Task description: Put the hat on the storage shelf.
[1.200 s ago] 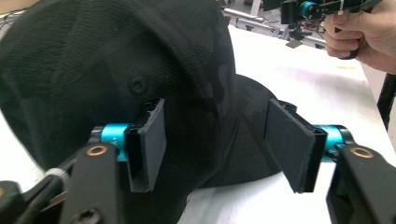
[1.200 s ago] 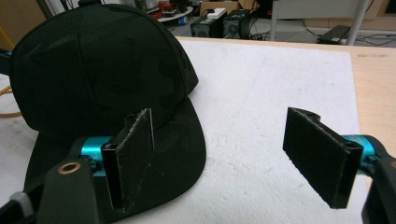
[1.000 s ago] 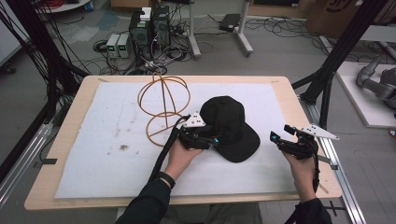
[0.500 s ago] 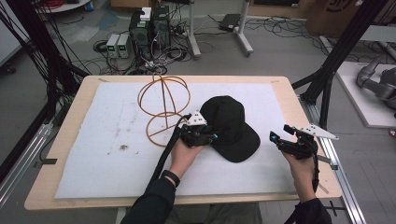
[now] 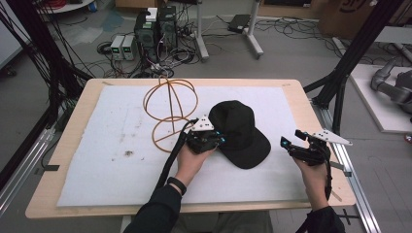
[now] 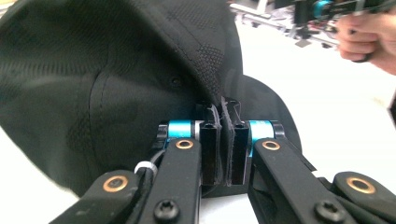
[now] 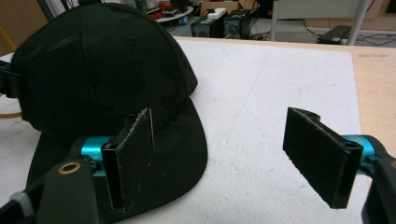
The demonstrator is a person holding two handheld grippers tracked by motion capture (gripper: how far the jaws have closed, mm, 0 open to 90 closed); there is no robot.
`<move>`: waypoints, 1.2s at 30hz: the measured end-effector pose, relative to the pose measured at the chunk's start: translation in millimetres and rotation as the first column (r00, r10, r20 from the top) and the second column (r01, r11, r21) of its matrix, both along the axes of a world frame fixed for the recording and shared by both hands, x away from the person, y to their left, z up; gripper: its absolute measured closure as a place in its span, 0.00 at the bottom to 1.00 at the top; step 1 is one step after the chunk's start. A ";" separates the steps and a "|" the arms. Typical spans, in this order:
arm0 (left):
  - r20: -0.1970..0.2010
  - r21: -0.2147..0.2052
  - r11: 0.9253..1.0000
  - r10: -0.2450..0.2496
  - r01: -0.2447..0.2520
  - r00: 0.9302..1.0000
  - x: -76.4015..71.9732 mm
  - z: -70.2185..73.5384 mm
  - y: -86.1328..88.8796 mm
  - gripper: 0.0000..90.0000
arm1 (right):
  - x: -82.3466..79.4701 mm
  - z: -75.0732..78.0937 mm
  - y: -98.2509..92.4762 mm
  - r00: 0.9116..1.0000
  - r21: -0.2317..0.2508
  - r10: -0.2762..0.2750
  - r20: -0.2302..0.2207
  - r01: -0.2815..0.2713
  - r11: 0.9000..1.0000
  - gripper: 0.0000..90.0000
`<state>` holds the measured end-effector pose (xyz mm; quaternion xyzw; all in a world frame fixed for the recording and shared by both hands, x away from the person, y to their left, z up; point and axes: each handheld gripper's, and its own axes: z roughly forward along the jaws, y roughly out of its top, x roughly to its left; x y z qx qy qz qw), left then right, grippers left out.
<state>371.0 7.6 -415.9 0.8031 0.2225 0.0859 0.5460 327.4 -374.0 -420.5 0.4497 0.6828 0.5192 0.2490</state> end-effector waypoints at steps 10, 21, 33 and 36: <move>0.045 -0.043 0.992 -0.118 0.120 0.992 -10.6 10.1 5.7 0.97 | -0.8 0.6 -0.6 1.000 -0.001 -0.004 0.001 0.004 1.000 0.27; 0.079 -0.086 0.971 -0.216 0.222 0.973 -31.3 31.1 28.1 0.97 | -0.8 1.1 0.2 1.000 -0.002 -0.010 0.002 0.010 1.000 0.27; 0.137 -0.119 0.943 -0.296 0.312 0.945 -52.3 70.5 51.7 0.97 | -0.4 1.4 0.8 1.000 -0.001 -0.016 -0.002 0.016 1.000 0.27; 0.143 -0.132 0.934 -0.312 0.331 0.939 -56.6 78.9 54.3 0.97 | 0.3 1.6 0.9 1.000 -0.003 -0.016 0.004 0.016 1.000 0.27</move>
